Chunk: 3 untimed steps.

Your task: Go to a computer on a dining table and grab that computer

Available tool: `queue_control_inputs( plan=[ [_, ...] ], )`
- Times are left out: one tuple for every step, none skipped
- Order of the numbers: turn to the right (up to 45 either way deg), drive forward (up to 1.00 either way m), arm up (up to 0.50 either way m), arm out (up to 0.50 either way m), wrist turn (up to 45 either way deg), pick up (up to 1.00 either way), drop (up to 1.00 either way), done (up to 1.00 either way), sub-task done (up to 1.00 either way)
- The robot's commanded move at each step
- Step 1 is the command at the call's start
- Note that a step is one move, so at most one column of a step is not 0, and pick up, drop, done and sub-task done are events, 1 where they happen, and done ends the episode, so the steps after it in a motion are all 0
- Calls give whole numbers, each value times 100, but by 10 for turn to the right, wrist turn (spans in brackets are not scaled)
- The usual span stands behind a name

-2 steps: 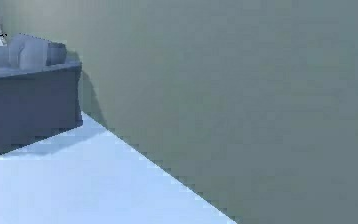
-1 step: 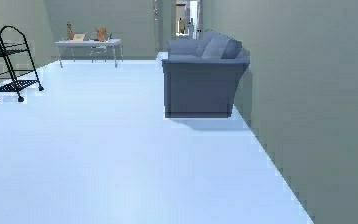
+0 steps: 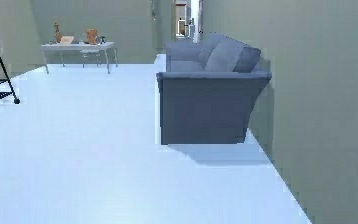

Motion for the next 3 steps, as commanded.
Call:
queue_control_inputs(
  plan=[
    [-210,0,0,0,0,0,0,0,0],
    [0,100,0,0,0,0,0,0,0],
    [-30,0,0,0,0,0,0,0,0]
  ],
)
